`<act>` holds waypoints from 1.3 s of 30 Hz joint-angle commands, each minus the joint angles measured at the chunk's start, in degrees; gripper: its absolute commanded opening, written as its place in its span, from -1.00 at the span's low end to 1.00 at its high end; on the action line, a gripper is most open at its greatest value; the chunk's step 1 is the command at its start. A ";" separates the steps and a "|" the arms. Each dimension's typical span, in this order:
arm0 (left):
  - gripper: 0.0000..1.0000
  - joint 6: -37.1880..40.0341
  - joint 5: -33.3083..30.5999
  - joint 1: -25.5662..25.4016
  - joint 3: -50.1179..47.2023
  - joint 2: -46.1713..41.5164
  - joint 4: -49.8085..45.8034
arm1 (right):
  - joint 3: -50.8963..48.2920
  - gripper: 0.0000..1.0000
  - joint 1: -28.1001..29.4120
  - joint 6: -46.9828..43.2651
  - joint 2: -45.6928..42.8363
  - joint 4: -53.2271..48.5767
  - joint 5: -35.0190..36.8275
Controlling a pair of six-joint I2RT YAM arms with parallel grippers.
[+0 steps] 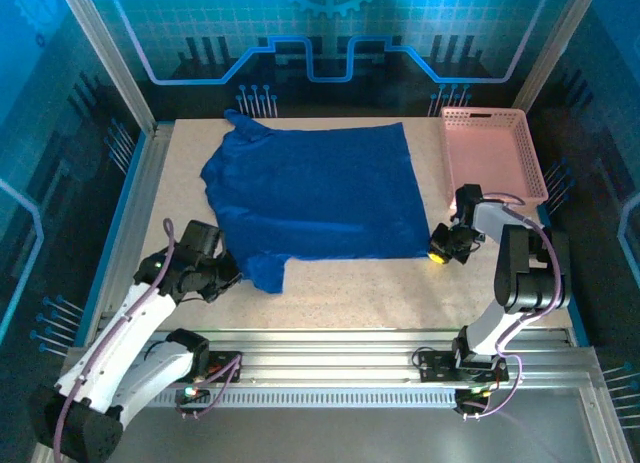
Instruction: Fold and stack the t-shirts
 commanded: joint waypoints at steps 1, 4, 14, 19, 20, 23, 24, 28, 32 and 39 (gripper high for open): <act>-1.00 1.39 -1.48 1.53 0.73 -2.58 -4.60 | 0.25 -1.00 -0.66 -0.02 -2.46 2.41 1.68; -1.00 1.65 -1.40 2.61 0.28 -3.82 -5.63 | -0.90 -1.00 -2.50 -1.15 -7.37 0.47 2.01; -1.00 2.06 -0.96 3.24 2.03 -6.01 -6.96 | -5.75 -1.00 -7.79 -4.54 -26.10 -9.89 0.32; -1.00 2.00 -1.42 3.24 6.31 -7.57 -11.27 | -5.55 -1.00 -9.05 -5.48 -33.09 -16.32 -0.37; -1.00 1.94 -1.78 3.19 7.15 -8.03 -12.37 | -5.57 -1.00 -9.14 -5.59 -34.23 -17.22 -0.50; -1.00 1.98 -3.43 3.24 9.42 -8.59 -14.82 | -5.32 -1.00 -9.26 -5.51 -36.27 -19.29 -1.15; -1.00 2.15 -3.91 3.24 10.09 -8.42 -15.03 | -5.01 -1.00 -9.22 -5.50 -36.42 -19.63 -1.30; -1.00 3.31 -4.85 3.24 12.42 -5.68 -13.62 | -2.79 -1.00 -9.21 -5.26 -35.75 -19.66 -1.56; -1.00 6.30 -6.72 3.57 15.63 -0.15 -11.52 | 1.29 -1.00 -9.27 -5.28 -33.27 -18.02 -2.23; -1.00 14.15 -7.15 6.84 21.26 10.32 -6.80 | 8.13 -1.00 -7.74 -6.16 -24.27 -15.02 -2.44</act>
